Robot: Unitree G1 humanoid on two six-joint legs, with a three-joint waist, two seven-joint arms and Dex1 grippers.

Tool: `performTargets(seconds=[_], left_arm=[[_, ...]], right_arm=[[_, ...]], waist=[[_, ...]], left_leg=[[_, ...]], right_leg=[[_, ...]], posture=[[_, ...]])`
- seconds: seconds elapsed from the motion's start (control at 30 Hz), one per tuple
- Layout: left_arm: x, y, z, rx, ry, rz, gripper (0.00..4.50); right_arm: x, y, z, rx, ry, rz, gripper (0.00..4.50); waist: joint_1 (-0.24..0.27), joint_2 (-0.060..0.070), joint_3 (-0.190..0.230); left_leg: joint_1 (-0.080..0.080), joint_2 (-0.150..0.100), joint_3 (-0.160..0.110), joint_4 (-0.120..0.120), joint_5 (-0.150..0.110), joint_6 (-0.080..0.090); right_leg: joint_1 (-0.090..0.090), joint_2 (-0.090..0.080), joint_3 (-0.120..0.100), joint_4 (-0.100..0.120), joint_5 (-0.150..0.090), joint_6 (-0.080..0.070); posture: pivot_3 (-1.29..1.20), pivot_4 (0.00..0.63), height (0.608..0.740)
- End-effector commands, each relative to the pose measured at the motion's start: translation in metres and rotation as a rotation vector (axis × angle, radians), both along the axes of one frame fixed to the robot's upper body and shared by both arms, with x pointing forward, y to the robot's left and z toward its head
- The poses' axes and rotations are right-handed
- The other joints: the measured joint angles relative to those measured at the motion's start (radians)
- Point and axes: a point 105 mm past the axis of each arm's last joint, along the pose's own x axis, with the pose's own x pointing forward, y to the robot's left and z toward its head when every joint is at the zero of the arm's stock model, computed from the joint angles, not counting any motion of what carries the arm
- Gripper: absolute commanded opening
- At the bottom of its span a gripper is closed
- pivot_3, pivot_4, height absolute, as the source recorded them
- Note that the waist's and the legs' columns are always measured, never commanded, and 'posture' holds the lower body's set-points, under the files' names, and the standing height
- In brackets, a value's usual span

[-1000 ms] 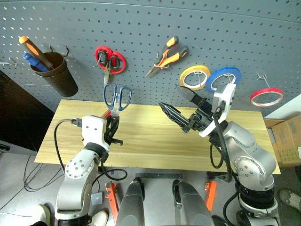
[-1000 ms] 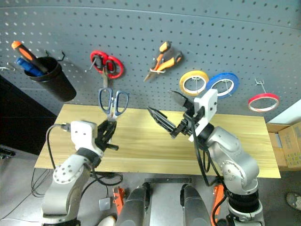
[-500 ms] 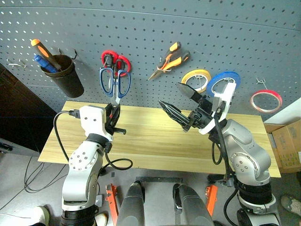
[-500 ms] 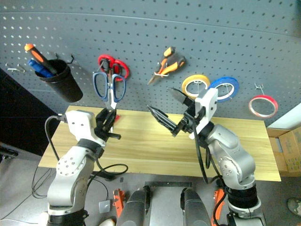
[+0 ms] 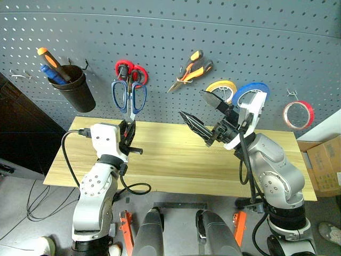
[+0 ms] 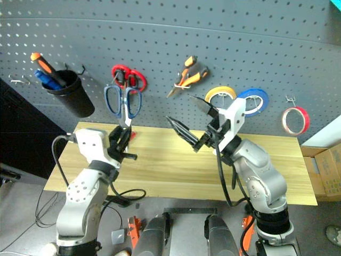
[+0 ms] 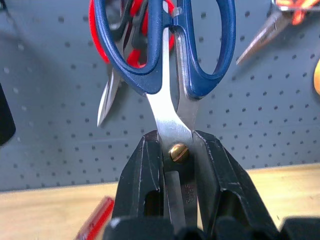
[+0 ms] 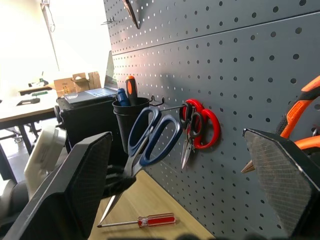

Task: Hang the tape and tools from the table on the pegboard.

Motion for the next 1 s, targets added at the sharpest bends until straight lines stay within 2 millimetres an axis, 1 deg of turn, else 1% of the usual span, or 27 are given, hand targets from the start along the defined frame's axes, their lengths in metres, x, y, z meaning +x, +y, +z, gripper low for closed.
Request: performTargets(seconds=[0.03, 0.23, 0.43, 0.6, 0.77, 1.0], left_arm=[[-0.009, -0.003, 0.03, 0.007, -0.118, 0.001, 0.54], [-0.007, -0.002, 0.039, 0.01, -0.148, 0.014, 0.54], [-0.006, 0.0, 0.039, 0.006, -0.146, 0.022, 0.54], [0.011, 0.01, 0.048, 0.01, -0.166, 0.033, 0.54], [0.022, 0.012, 0.054, 0.01, -0.175, 0.011, 0.54], [0.026, 0.011, 0.044, -0.02, -0.127, -0.017, 0.54]], right_arm=[[-0.004, -0.002, 0.009, 0.023, -0.052, -0.008, 4.5], [-0.002, -0.002, 0.009, 0.024, -0.058, -0.008, 4.5], [-0.002, -0.002, 0.007, 0.025, -0.057, -0.014, 4.5], [-0.001, -0.002, 0.005, 0.022, -0.052, -0.02, 4.5], [-0.001, -0.004, 0.005, 0.023, -0.049, -0.036, 4.5], [-0.002, -0.006, 0.006, 0.02, -0.05, -0.056, 4.5]], waist=[[0.0, 0.0, 0.0], [0.001, 0.0, -0.005], [0.001, 0.0, -0.006], [0.003, 0.0, -0.006], [0.001, -0.001, -0.008], [0.0, -0.001, -0.008]], left_leg=[[0.0, 0.0, 0.0, 0.0, 0.0, 0.0], [0.001, 0.0, 0.0, 0.001, 0.0, 0.001], [0.003, 0.0, 0.0, 0.001, 0.001, 0.001], [0.003, 0.0, 0.0, 0.001, 0.002, 0.002], [0.006, 0.0, 0.001, 0.001, 0.002, 0.002], [0.006, 0.0, 0.001, 0.001, 0.002, 0.002]], right_leg=[[0.0, 0.0, 0.0, 0.0, 0.0, 0.0], [0.001, 0.0, 0.0, 0.001, 0.0, 0.0], [0.002, 0.0, 0.0, 0.002, 0.0, -0.001], [0.002, 0.0, 0.0, 0.003, 0.0, 0.0], [0.005, 0.0, 0.001, 0.002, 0.001, 0.001], [0.005, 0.0, 0.001, 0.002, 0.001, 0.0]], posture=[[0.15, 0.192, 0.74], [0.16, 0.192, 0.74], [0.17, 0.188, 0.74], [0.15, 0.191, 0.74], [0.14, 0.194, 0.74], [0.13, 0.199, 0.74]])
